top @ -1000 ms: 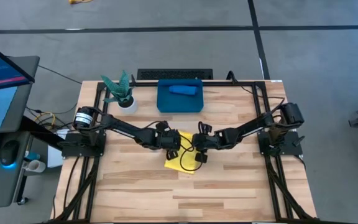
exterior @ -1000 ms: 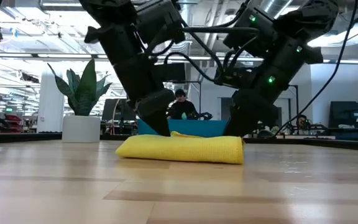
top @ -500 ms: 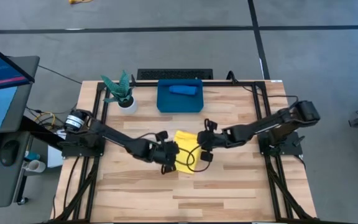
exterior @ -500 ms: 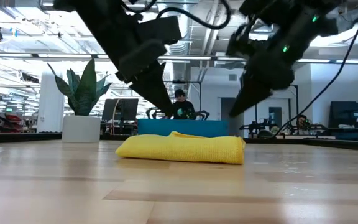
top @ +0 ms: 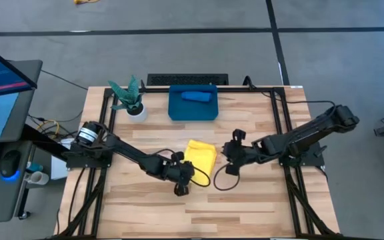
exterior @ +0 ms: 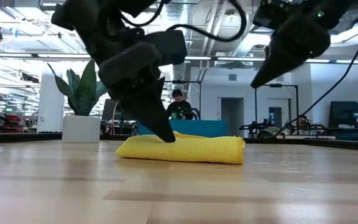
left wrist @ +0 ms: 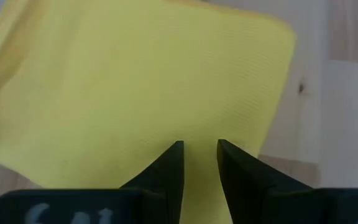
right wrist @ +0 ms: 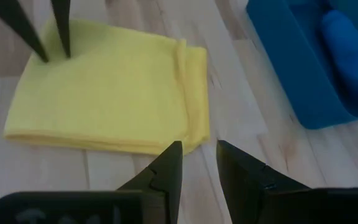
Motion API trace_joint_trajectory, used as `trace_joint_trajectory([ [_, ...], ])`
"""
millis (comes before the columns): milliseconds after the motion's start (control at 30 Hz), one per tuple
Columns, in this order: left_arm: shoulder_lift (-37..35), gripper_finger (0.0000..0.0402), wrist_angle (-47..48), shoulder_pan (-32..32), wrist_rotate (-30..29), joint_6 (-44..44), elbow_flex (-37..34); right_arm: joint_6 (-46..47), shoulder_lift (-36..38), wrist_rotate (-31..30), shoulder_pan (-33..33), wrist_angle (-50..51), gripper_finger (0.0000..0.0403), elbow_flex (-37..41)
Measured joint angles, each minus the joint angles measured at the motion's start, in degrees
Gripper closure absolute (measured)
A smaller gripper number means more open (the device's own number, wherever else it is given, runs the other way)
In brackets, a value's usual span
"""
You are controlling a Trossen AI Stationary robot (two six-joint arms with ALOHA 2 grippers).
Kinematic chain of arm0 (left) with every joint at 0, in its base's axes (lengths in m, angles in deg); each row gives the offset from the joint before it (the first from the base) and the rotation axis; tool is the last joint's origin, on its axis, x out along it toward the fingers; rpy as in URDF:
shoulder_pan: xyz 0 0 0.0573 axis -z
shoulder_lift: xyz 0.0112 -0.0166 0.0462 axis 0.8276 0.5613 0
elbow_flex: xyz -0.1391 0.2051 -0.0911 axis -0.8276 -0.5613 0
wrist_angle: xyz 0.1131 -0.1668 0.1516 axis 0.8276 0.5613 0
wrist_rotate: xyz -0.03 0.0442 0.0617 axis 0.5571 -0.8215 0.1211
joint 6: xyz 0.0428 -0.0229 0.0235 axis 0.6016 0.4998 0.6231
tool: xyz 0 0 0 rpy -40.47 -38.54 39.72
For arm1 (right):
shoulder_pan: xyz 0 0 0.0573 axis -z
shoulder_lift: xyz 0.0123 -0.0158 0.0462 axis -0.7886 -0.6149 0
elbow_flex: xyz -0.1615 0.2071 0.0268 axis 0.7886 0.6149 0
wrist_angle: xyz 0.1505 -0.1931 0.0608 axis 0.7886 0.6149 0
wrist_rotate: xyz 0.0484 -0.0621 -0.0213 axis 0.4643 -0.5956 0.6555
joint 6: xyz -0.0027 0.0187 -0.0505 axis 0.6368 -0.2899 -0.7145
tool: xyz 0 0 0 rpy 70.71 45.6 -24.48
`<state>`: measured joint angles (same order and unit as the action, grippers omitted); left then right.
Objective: Roll microfiber towels into tight, uniform cylinder then place into a basket
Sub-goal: Roll the yellow microfiber towel
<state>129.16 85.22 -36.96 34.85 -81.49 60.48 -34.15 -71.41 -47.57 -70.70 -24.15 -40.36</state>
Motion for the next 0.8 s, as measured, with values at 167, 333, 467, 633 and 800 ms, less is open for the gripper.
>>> trace_joint_trajectory([
  [167, 0.0, 0.0313, 3.8, -0.1, 3.6, 1.0, 0.0, 0.0, 0.1, 0.0, 0.2, 0.6, 0.0281, 0.0],
  [333, -0.3, 0.0313, 11.6, -0.2, 4.5, 2.5, 0.2, 0.5, 0.1, 0.0, 0.4, 0.6, 0.0281, 0.0],
  [467, -0.5, 0.0313, 16.4, -0.5, 3.5, 10.4, 0.3, 0.5, 0.1, 0.1, 0.4, 0.6, 0.0281, 0.0],
  [633, -0.7, 0.0313, 28.7, -0.5, -1.3, 19.5, 2.2, 0.5, 0.1, 0.1, 0.4, 0.7, 0.0281, 0.0],
  [800, -0.4, 0.0313, 39.8, -0.5, -4.6, 16.8, 6.8, 0.5, 0.1, 0.1, 0.4, 0.7, 0.0281, 0.0],
])
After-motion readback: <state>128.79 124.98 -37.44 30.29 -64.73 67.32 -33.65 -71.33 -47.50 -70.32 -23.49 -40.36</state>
